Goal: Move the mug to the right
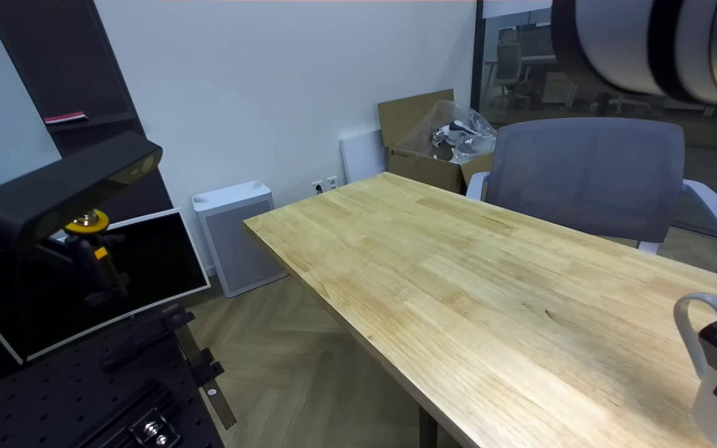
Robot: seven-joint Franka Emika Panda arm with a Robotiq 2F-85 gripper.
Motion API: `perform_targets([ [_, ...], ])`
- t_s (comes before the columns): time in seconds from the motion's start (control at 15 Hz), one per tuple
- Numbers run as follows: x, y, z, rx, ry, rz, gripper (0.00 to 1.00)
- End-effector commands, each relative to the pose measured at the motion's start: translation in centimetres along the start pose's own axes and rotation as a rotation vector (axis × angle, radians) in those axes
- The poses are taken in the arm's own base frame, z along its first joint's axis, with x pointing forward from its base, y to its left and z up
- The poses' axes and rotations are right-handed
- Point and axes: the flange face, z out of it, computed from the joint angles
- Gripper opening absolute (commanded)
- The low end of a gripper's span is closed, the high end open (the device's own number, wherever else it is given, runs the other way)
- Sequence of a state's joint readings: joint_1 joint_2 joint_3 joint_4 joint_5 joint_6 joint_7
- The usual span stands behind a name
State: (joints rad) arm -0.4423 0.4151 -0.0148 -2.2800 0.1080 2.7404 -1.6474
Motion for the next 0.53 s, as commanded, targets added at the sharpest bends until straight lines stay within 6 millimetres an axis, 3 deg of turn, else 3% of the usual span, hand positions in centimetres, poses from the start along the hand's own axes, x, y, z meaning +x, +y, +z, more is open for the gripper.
perform_targets([
  [0.0,-1.0,-0.8,-1.7,-0.051,0.035,0.050,0.02],
  [0.47,-2.7,-1.7,0.0,-0.025,0.044,0.124,0.02],
])
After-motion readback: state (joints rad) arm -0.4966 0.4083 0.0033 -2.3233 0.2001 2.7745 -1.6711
